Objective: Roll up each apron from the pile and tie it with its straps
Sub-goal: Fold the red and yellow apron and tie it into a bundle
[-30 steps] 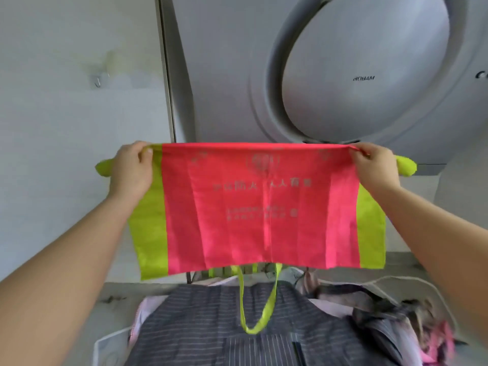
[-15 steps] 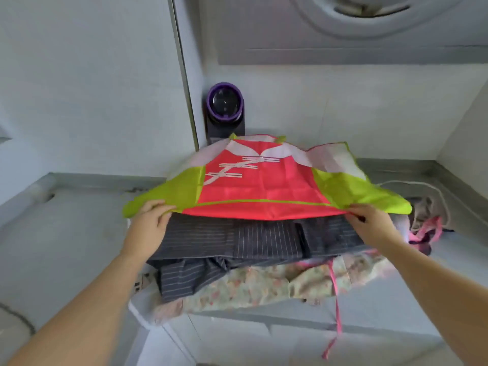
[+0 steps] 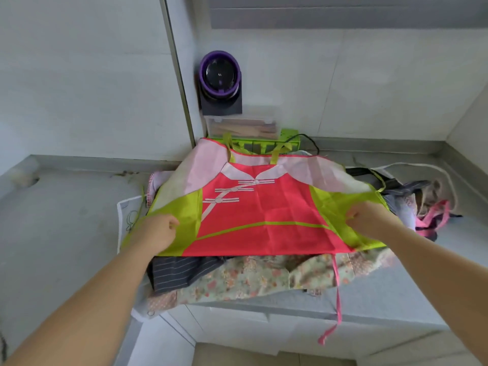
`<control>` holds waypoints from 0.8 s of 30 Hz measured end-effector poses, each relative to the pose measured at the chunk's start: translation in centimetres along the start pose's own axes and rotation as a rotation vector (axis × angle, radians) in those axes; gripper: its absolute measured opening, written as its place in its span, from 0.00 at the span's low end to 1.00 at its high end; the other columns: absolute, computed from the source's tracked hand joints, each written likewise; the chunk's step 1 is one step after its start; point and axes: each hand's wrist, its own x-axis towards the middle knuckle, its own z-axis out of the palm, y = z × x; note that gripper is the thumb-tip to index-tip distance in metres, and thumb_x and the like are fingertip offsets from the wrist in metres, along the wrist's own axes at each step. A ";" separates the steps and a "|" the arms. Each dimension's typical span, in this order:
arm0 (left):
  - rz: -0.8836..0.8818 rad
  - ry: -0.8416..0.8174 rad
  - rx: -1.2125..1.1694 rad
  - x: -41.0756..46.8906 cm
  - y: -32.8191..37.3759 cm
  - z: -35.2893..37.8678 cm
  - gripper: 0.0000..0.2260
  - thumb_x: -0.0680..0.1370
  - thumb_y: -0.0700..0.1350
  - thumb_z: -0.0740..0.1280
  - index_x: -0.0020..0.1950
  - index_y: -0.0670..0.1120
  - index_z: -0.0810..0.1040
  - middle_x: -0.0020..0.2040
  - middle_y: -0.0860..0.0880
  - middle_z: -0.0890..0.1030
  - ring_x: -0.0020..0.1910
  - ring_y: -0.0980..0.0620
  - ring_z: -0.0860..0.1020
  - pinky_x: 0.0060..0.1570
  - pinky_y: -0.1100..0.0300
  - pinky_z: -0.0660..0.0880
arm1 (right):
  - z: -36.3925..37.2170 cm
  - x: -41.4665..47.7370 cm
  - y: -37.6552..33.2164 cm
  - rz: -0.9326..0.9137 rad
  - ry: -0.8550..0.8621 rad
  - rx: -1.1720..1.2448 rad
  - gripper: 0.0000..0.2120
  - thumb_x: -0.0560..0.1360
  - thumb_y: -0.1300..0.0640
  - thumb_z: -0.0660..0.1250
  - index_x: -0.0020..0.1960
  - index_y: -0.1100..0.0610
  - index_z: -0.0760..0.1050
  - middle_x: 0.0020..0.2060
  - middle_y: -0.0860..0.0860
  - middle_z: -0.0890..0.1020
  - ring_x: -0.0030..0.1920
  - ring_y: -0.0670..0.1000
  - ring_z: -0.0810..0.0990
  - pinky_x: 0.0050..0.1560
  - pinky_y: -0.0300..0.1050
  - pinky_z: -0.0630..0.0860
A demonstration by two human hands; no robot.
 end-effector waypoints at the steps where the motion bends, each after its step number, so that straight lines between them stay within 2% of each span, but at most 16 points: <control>1: 0.032 -0.024 -0.010 0.4 0.4 0.2 0.15 0.79 0.38 0.60 0.63 0.48 0.78 0.66 0.47 0.76 0.63 0.47 0.74 0.62 0.55 0.71 | 0.0 0.3 -0.1 -0.005 -0.007 -0.010 0.14 0.77 0.54 0.63 0.61 0.55 0.78 0.58 0.54 0.79 0.61 0.56 0.75 0.56 0.44 0.72; 4: 0.110 -0.072 0.003 1.8 1.3 1.3 0.15 0.79 0.39 0.61 0.65 0.48 0.76 0.67 0.47 0.74 0.64 0.47 0.73 0.62 0.54 0.71 | 0.4 1.8 -0.8 -0.027 -0.047 -0.039 0.21 0.78 0.52 0.63 0.69 0.55 0.70 0.68 0.54 0.72 0.68 0.56 0.69 0.63 0.43 0.66; 9: 0.166 -0.020 0.028 5.2 2.5 2.1 0.18 0.79 0.41 0.62 0.69 0.49 0.72 0.70 0.50 0.69 0.67 0.48 0.70 0.65 0.52 0.69 | 2.0 5.9 -2.2 -0.041 -0.065 0.040 0.27 0.76 0.50 0.65 0.73 0.55 0.64 0.70 0.54 0.69 0.70 0.56 0.67 0.67 0.48 0.66; 12: 0.172 0.020 0.067 7.1 2.6 2.2 0.20 0.79 0.44 0.62 0.72 0.48 0.68 0.72 0.48 0.66 0.69 0.45 0.67 0.66 0.50 0.66 | 2.0 7.4 -2.7 -0.017 -0.047 -0.057 0.31 0.75 0.47 0.65 0.75 0.52 0.58 0.73 0.52 0.64 0.73 0.56 0.61 0.69 0.53 0.61; 15: 0.128 0.033 0.066 9.0 2.8 2.4 0.20 0.80 0.48 0.61 0.72 0.47 0.67 0.70 0.47 0.70 0.69 0.45 0.68 0.65 0.50 0.68 | 2.0 8.9 -3.0 -0.002 -0.046 -0.157 0.33 0.76 0.45 0.63 0.76 0.51 0.53 0.74 0.51 0.61 0.75 0.55 0.56 0.72 0.58 0.54; 17: 0.099 0.037 0.117 9.7 3.0 2.5 0.19 0.81 0.50 0.60 0.71 0.48 0.69 0.68 0.48 0.74 0.66 0.45 0.71 0.63 0.50 0.69 | 2.0 9.6 -2.8 0.024 -0.045 -0.180 0.31 0.77 0.43 0.62 0.75 0.52 0.56 0.72 0.52 0.64 0.73 0.56 0.60 0.71 0.57 0.55; 19: 0.078 0.041 0.164 10.4 3.4 2.5 0.15 0.81 0.51 0.58 0.65 0.48 0.73 0.61 0.48 0.78 0.60 0.44 0.75 0.57 0.52 0.71 | 2.1 10.4 -2.3 0.040 0.001 -0.178 0.25 0.77 0.44 0.61 0.71 0.53 0.63 0.67 0.53 0.71 0.68 0.56 0.68 0.67 0.52 0.61; 21: 0.078 0.052 0.114 11.2 3.5 2.6 0.10 0.81 0.49 0.58 0.49 0.45 0.76 0.46 0.46 0.80 0.50 0.42 0.77 0.45 0.53 0.70 | 2.0 11.0 -1.9 0.028 0.022 -0.155 0.16 0.78 0.47 0.59 0.63 0.52 0.70 0.60 0.52 0.77 0.62 0.56 0.73 0.61 0.49 0.65; 23: 0.095 0.012 0.027 11.9 3.7 2.4 0.15 0.82 0.46 0.58 0.35 0.46 0.67 0.33 0.47 0.72 0.40 0.42 0.74 0.36 0.54 0.63 | 1.4 11.2 -1.5 -0.029 -0.047 -0.080 0.08 0.79 0.51 0.59 0.48 0.53 0.74 0.51 0.53 0.80 0.56 0.56 0.76 0.51 0.46 0.67; 24: 0.109 -0.033 -0.011 12.1 3.8 2.0 0.16 0.82 0.45 0.58 0.33 0.46 0.64 0.31 0.48 0.69 0.37 0.44 0.71 0.34 0.54 0.60 | 0.9 11.3 -1.2 -0.066 -0.115 -0.063 0.10 0.79 0.53 0.59 0.39 0.53 0.72 0.44 0.53 0.79 0.51 0.56 0.76 0.45 0.44 0.66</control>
